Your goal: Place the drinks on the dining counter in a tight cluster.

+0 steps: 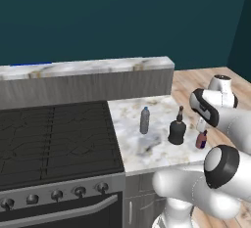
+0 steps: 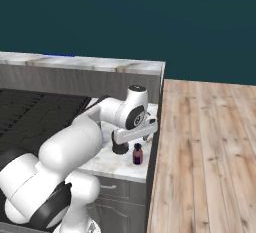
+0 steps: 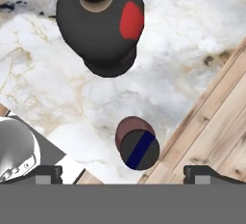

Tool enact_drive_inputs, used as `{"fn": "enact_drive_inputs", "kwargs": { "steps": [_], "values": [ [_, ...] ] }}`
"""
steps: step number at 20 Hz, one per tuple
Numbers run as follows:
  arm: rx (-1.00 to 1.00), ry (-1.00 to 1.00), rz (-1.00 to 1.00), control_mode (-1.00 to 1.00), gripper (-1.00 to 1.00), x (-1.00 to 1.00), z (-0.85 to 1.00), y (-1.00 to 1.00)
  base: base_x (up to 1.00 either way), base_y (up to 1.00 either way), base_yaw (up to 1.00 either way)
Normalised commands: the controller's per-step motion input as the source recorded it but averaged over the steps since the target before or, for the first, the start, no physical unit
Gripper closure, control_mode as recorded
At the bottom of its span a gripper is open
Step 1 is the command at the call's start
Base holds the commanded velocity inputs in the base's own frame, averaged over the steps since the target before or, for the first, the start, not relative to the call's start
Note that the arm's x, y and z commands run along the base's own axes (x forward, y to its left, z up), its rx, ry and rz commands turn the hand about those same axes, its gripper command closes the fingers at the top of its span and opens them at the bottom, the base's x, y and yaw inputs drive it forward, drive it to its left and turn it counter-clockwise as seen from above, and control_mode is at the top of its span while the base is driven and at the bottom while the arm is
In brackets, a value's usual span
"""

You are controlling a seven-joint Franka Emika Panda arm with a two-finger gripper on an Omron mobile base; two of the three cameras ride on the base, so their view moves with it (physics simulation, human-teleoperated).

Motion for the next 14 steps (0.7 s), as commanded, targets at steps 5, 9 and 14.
{"fn": "enact_drive_inputs", "kwargs": {
  "steps": [5,9,14],
  "values": [
    [0.00,0.00,0.00,-1.00,-1.00,0.20,0.00,0.00,0.00,0.00,0.00],
    [0.00,0.00,0.00,-1.00,-1.00,0.19,0.00,0.00,0.00,0.00,0.00],
    [0.00,0.00,0.00,-1.00,-1.00,0.00,-0.01,0.00,0.00,0.00,0.00]
  ]
}}
